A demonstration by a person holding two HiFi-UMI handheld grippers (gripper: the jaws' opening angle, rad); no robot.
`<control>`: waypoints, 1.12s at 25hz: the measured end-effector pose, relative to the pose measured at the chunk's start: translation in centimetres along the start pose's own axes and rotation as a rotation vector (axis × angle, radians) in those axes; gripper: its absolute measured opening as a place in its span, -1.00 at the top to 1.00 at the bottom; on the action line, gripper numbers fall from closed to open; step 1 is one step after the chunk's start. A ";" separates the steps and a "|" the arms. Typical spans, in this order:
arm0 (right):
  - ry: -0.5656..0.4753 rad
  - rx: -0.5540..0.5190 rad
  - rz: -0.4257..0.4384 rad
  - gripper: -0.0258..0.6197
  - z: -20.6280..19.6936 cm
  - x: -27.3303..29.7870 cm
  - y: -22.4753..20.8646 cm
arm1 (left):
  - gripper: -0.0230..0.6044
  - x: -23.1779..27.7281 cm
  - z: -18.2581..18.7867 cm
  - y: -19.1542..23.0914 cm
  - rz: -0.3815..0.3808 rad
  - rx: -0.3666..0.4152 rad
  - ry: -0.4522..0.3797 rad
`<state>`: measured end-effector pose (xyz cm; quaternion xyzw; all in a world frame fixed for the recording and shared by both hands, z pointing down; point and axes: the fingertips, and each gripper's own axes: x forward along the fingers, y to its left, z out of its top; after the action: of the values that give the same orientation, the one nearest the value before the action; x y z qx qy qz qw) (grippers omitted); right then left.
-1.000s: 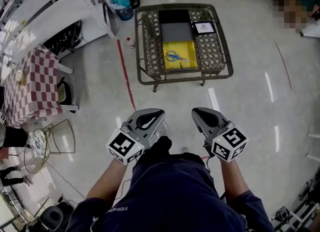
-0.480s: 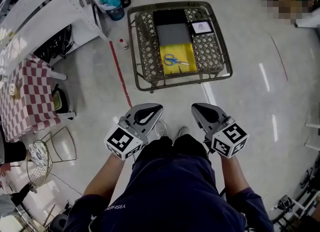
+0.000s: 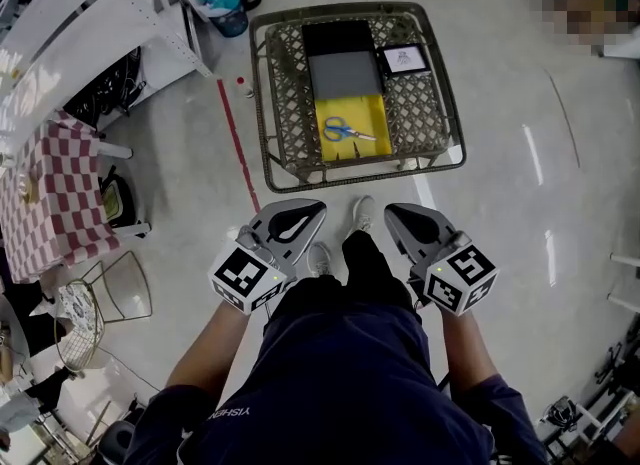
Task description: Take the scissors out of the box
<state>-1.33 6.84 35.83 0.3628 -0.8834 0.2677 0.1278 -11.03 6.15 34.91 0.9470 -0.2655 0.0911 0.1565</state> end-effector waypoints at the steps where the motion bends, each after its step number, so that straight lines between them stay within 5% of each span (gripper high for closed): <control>1: 0.002 0.003 0.008 0.87 0.2 0.2 -0.9 | 0.85 0.8 0.1 0.4 0.009 -0.003 0.003; 20: 0.083 0.056 0.155 0.87 2.7 2.7 -15.3 | 0.85 15.7 -1.6 6.4 0.132 -0.018 0.172; 28: 0.115 0.071 0.177 0.87 2.5 3.5 -18.4 | 0.85 19.3 -3.7 8.3 0.108 0.062 0.259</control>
<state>9.20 -7.49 42.28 0.2715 -0.8932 0.3294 0.1413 0.49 -8.44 45.38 0.9160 -0.2908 0.2288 0.1551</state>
